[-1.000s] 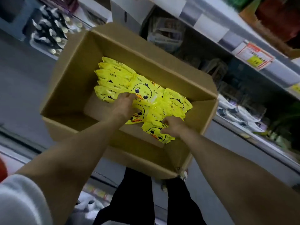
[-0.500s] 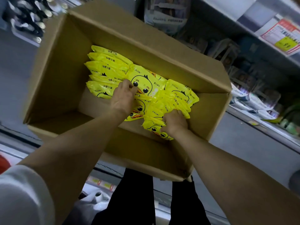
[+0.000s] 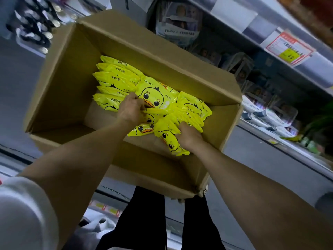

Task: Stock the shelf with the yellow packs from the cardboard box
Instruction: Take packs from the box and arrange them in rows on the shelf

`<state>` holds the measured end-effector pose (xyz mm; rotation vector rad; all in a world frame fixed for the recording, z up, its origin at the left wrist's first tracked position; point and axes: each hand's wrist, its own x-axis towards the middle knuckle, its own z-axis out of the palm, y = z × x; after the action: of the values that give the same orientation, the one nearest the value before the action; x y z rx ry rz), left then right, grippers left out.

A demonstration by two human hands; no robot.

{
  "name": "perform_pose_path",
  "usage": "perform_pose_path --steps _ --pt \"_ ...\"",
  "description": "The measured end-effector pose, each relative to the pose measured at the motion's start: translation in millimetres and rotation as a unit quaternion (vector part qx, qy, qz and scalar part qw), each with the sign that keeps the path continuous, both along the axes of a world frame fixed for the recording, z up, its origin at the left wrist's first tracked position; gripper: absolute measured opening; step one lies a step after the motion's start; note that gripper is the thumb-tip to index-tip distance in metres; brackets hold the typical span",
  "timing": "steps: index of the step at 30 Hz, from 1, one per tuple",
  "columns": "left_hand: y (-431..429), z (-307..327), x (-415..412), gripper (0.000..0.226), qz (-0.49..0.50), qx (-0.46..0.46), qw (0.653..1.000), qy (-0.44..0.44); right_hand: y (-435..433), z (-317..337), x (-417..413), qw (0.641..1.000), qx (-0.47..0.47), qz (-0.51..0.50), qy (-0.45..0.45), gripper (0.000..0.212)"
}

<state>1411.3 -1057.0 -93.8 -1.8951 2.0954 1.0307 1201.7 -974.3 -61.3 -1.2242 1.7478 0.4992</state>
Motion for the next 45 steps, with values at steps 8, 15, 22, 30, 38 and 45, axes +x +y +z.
perform_pose_path --steps 8,15,22,30,38,45 --pt "17.2 54.2 17.8 0.018 0.153 0.020 0.986 0.067 8.1 35.2 1.2 0.995 -0.097 -0.033 -0.011 0.053" --pt "44.8 119.0 -10.7 0.013 0.183 -0.010 0.976 0.117 17.5 94.8 -23.5 0.979 -0.171 -0.019 -0.113 0.032" --pt "85.3 199.5 -71.2 0.040 0.211 -0.056 0.970 0.106 50.8 176.6 -85.8 0.946 -0.253 -0.082 -0.185 0.079" --pt "123.0 301.3 -171.1 0.052 0.121 -0.025 0.959 0.257 102.0 255.7 -198.4 0.941 -0.304 -0.124 -0.080 0.035" --pt "155.6 401.8 -278.0 0.018 0.039 -0.056 0.963 0.259 163.6 329.5 -325.1 0.899 -0.403 -0.156 -0.063 0.034" --pt "182.2 472.8 -356.4 0.024 -0.012 -0.026 0.947 0.319 219.4 401.9 -406.6 0.854 -0.487 -0.179 -0.038 0.020"
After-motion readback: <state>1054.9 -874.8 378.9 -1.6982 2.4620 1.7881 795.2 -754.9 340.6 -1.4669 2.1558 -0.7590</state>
